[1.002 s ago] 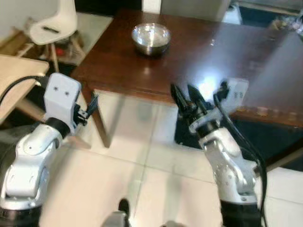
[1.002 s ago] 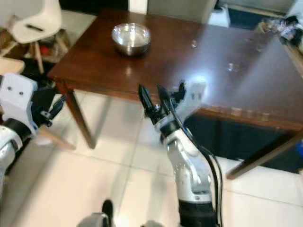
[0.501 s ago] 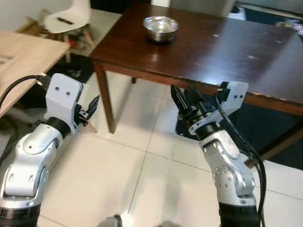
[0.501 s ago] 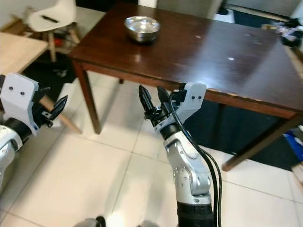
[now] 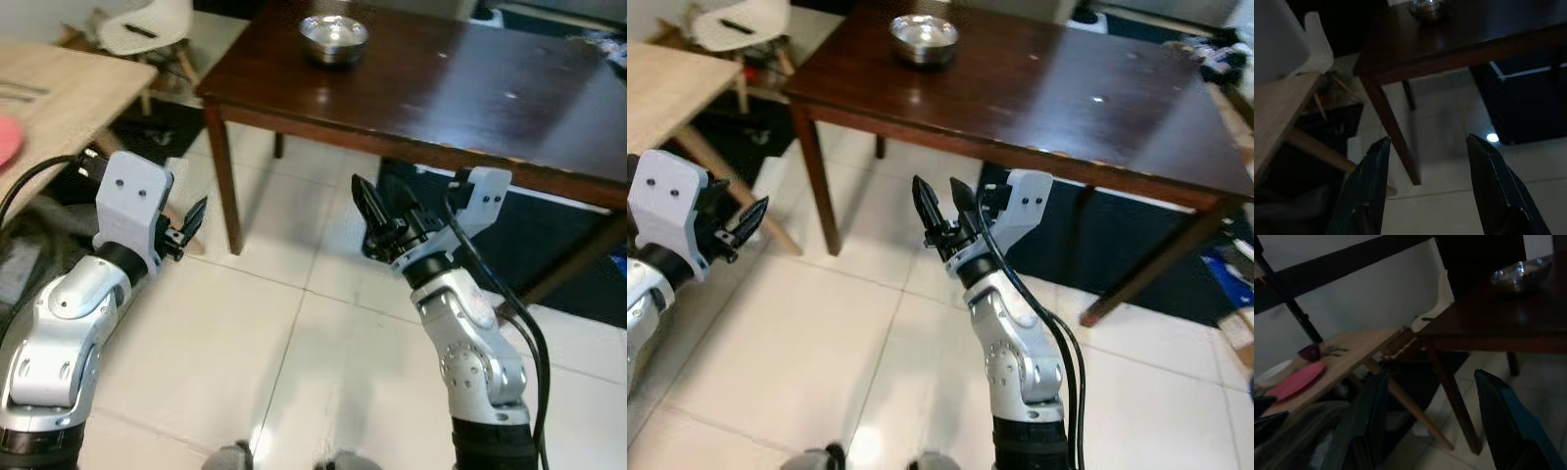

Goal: Setting the table

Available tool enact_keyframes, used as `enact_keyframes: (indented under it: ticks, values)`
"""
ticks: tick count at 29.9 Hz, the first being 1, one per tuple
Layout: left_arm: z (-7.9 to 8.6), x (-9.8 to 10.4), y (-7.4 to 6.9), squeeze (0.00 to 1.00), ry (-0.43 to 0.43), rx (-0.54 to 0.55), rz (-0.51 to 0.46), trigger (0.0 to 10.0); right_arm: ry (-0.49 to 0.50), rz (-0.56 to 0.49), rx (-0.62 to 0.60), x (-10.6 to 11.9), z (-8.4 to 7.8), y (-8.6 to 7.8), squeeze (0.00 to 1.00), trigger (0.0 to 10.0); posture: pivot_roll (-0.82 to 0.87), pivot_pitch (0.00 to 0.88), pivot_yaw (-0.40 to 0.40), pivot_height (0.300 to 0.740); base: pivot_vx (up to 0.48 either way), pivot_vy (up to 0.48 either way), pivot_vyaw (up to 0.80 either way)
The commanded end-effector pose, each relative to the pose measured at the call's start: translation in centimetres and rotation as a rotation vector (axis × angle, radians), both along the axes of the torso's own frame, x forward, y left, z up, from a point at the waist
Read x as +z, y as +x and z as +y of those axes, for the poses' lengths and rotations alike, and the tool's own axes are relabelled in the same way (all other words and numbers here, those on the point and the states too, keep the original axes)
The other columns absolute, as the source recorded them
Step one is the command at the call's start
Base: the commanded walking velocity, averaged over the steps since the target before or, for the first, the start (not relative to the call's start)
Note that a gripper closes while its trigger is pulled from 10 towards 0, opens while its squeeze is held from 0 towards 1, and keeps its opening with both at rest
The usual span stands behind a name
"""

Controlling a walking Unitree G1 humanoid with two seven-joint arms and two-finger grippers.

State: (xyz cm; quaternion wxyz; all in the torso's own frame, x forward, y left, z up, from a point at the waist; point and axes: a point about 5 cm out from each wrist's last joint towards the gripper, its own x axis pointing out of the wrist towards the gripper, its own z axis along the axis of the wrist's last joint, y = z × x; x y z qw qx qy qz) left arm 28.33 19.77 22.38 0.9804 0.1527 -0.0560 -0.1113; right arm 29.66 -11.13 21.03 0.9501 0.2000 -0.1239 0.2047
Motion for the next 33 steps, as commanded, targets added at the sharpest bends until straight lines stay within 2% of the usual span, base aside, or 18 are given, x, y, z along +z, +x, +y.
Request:
enact_keyframes:
  ticks: [1,16,26,33]
  values:
    - [-0.15,-0.35,0.04,0.00,0.001,-0.004,0.015,10.0,0.005,0.002,-0.006,-0.07,-0.23,-0.09,0.00,10.0,-0.01,0.069,0.010,0.740,-0.266,0.000,0.00]
    - [-0.40,-0.26,0.06,0.00,-0.014,-0.010,0.017,10.0,0.027,0.007,-0.003,0.05,-0.29,0.04,0.00,10.0,-0.01,0.060,0.011,0.740,-0.036,0.000,0.00]
    - [-0.27,-0.36,0.10,0.00,-0.017,0.010,0.020,10.0,0.038,0.018,-0.003,0.06,-0.44,0.20,0.00,10.0,-0.01,0.064,0.010,0.740,0.000,0.000,0.78]
    - [-0.11,-0.37,0.21,0.00,-0.036,0.036,0.016,10.0,0.010,0.005,0.058,-0.03,0.24,-0.26,0.00,10.0,-0.01,0.069,0.009,0.740,0.000,0.000,0.78]
